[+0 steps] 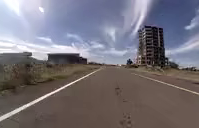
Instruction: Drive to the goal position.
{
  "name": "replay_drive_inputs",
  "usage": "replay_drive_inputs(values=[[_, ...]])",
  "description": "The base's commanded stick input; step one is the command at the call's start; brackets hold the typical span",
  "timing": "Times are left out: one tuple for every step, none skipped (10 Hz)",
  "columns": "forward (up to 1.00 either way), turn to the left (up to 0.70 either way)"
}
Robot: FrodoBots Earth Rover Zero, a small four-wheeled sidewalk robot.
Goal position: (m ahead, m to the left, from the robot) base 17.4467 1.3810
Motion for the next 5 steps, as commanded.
replay_drive_inputs(values=[[-1.0,0.4],[-1.0,0.0],[-1.0,0.0],[-1.0,0.0],[-1.0,0.0]])
